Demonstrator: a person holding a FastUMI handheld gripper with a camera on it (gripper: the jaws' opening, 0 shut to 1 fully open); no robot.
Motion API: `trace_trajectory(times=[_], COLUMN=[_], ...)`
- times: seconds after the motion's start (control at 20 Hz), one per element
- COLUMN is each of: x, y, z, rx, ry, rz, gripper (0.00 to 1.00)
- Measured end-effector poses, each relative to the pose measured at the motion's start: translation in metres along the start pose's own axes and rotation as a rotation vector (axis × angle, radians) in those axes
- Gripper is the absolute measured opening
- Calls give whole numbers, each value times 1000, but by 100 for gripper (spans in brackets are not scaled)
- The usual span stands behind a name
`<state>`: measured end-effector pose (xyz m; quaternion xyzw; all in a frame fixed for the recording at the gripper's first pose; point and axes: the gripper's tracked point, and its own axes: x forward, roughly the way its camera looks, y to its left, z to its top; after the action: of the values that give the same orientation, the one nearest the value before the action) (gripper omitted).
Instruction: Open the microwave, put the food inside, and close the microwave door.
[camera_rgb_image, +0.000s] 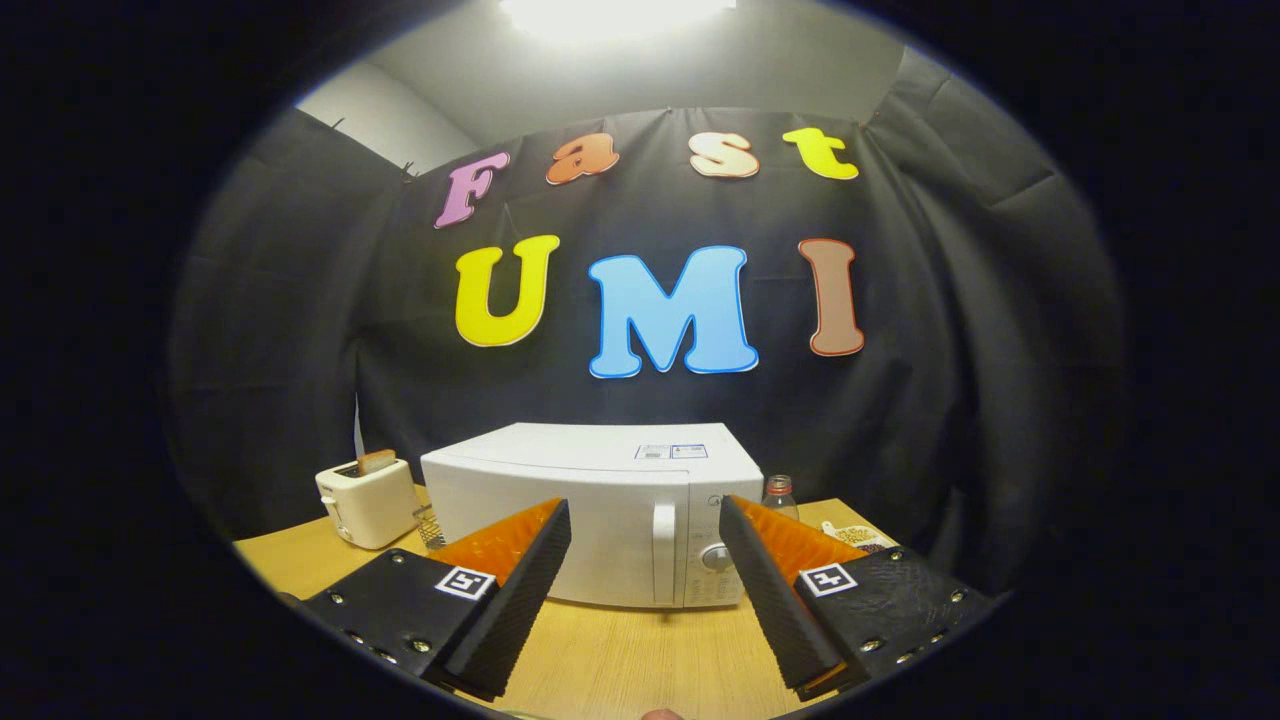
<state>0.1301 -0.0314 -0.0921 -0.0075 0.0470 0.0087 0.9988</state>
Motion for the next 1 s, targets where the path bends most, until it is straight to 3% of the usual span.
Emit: trace_trajectory(times=[0.95,1.0], x=[117,119], y=[-15,-16], z=[-118,-121], rx=[-26,-32], ry=[230,236], rz=[15,11], gripper=[95,89])
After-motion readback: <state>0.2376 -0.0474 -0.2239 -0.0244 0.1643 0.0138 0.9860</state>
